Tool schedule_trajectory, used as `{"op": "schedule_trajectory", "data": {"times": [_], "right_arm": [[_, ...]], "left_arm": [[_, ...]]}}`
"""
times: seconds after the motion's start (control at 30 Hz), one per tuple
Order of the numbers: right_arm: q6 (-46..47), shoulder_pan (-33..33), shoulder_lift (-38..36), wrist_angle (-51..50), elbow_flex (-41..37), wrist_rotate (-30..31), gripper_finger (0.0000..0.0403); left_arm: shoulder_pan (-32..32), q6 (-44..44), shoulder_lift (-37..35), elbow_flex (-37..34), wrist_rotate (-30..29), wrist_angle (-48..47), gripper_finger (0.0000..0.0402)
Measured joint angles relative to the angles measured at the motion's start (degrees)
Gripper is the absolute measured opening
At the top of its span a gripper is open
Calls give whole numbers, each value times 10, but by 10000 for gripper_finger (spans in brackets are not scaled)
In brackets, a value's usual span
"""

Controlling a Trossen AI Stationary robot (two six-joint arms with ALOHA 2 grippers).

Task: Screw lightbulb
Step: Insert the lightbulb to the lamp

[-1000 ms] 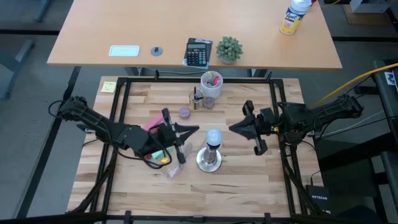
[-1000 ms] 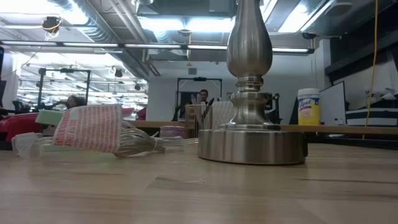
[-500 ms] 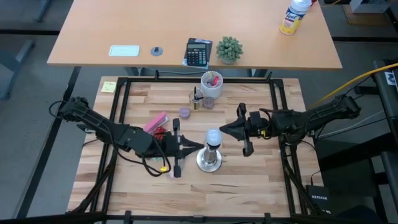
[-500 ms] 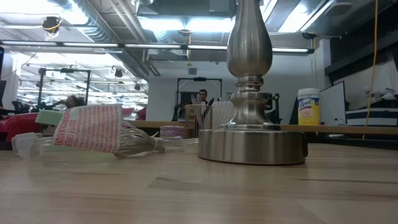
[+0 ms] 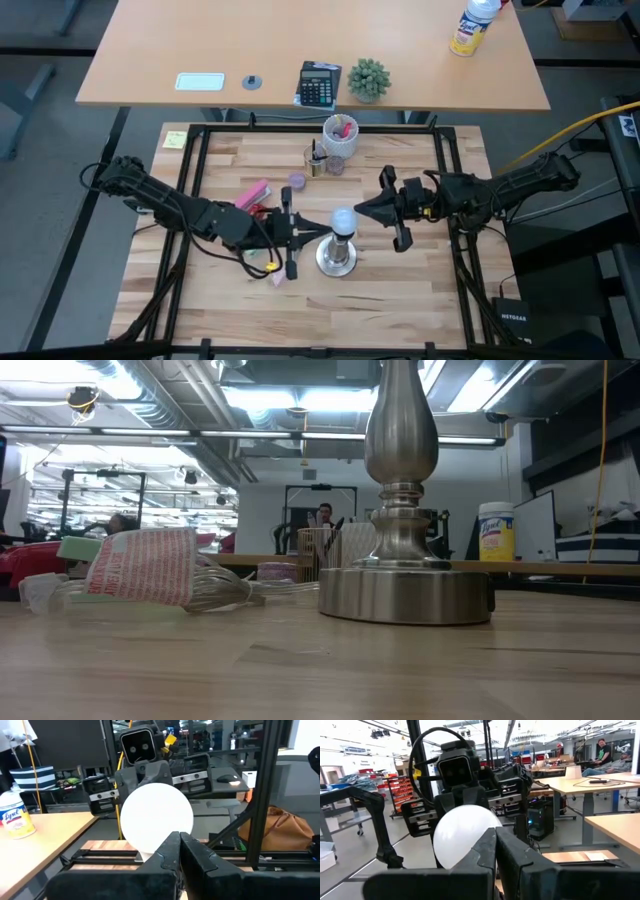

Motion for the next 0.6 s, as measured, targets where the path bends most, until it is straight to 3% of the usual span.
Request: {"op": "schedule_trajectory", "data": {"times": [0.6], "right_arm": [[0,0,-4,-6,0,-18,14]], "left_arm": [[7,7,0,0,-37,-2,3]]}}
